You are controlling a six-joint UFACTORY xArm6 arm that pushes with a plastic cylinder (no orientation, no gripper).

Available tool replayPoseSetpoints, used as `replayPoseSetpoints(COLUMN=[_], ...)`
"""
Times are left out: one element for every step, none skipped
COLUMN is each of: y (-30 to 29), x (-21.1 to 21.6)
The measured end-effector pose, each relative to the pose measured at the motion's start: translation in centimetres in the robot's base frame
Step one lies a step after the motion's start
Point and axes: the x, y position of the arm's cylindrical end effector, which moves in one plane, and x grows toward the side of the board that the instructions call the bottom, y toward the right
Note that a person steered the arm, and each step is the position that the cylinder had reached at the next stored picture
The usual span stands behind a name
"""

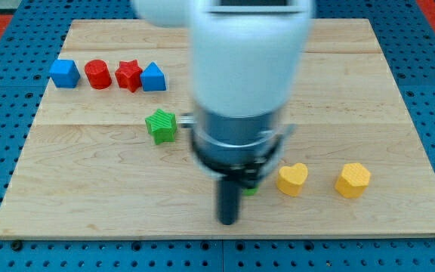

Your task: Place the green star diagonally to the bottom left of the blue triangle

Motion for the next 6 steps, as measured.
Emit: replayPoseSetpoints(y=[-7.6,-4.5,0.7,-3.6,-7.1,-8.3], x=[-2.4,-8.0,-12.8,-15.0,-14.3,-16.0])
